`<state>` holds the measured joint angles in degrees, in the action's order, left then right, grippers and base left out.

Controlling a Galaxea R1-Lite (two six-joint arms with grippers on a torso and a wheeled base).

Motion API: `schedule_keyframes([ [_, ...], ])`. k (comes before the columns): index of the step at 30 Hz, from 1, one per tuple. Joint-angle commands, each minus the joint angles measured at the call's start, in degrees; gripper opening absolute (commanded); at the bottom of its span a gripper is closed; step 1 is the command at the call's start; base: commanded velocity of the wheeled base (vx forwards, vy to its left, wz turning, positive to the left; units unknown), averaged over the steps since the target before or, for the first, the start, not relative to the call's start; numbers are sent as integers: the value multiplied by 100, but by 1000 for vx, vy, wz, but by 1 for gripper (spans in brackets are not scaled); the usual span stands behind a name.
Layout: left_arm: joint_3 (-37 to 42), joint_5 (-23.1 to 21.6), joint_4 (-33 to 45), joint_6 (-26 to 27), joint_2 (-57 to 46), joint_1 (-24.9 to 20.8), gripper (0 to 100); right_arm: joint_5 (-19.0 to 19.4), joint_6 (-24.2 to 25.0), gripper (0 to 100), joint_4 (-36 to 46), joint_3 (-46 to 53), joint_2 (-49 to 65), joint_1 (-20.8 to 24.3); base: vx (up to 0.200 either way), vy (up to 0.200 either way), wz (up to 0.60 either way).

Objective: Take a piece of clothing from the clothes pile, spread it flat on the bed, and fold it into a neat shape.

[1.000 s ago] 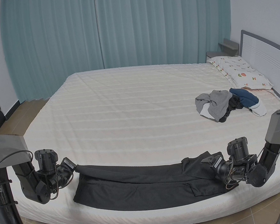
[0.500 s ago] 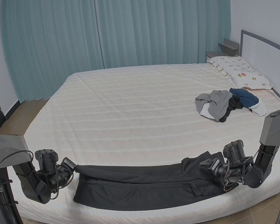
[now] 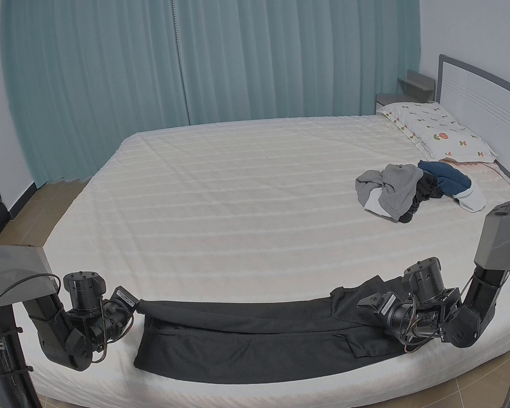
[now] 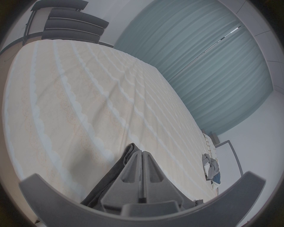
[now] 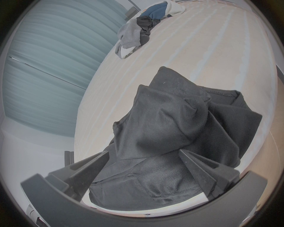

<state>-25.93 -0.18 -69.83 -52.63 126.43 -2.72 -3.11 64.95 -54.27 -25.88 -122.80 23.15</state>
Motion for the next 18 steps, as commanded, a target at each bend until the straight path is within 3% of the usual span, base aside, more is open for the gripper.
schedule_keyframes([
  [1, 0, 1, -5, -2, 13, -1, 0, -14, 9, 100, -40, -84, -394, -12, 0, 0, 0],
  [6, -9, 1, -5, -2, 5, -1, 0, -76, 18, 100, -48, -242, -482, -127, 0, 0, 0],
  [13, -44, 9, -5, -2, 5, -1, 0, -674, 18, 100, -259, -523, -834, -294, 0, 0, 0],
  [14, -44, 9, -5, -2, 5, -1, 0, -726, 9, 0, -461, -462, -816, -294, 0, 0, 0],
  [18, -44, 9, -5, -2, -13, -1, 0, -779, -35, 0, -787, -251, -737, -250, 0, 0, 0],
])
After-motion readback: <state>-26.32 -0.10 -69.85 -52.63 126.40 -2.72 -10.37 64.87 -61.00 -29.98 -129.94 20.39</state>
